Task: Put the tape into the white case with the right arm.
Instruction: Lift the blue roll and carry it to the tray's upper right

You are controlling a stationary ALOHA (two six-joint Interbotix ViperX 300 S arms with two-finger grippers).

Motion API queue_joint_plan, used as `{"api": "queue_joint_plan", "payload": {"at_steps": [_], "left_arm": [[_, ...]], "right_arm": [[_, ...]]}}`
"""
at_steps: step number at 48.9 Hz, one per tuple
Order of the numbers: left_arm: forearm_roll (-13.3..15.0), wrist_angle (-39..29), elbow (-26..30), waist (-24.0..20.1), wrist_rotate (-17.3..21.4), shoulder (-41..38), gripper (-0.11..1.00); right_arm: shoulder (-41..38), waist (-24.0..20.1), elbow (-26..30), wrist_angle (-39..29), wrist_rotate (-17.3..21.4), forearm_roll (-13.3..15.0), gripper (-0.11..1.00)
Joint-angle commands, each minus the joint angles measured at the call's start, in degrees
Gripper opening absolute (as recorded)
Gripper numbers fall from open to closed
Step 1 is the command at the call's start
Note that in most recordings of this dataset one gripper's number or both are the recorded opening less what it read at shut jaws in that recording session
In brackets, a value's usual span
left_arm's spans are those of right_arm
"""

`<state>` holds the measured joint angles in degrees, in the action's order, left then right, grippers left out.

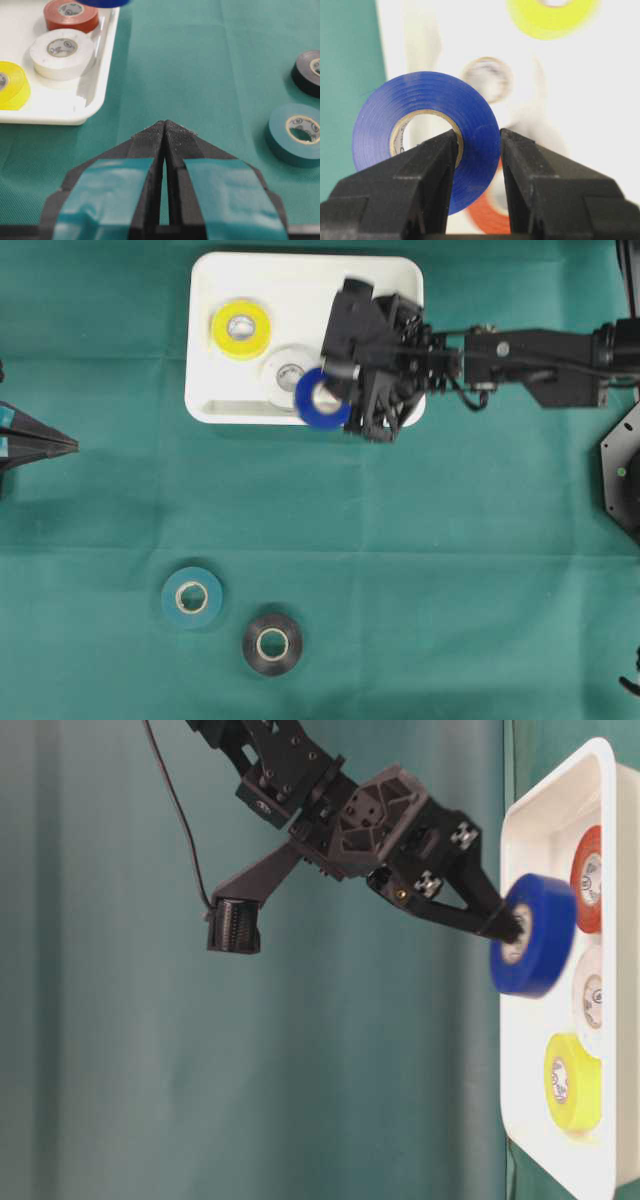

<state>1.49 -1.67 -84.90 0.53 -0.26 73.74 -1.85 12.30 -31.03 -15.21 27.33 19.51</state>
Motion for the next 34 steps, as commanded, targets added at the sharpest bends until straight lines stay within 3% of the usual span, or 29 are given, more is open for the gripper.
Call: {"api": "queue_joint_plan", "payload": {"at_steps": [1,18,34], "left_arm": [[0.09,0.26,0.53,-0.18,0.09,-0.44,0.01],[0.09,0.26,0.53,-0.09,0.09,-0.53,0.01],[0.09,0.26,0.53,-0.18,0.09,-0.44,0.01]], "right_arm": [[1.85,2.02,1.32,1.23,0.0,0.18,0.0],[1.05,9.84,1.05,1.41,0.0,0.18,0.0],[-0.79,12.66,1.05,1.41,-0.26,0.18,0.0]]}}
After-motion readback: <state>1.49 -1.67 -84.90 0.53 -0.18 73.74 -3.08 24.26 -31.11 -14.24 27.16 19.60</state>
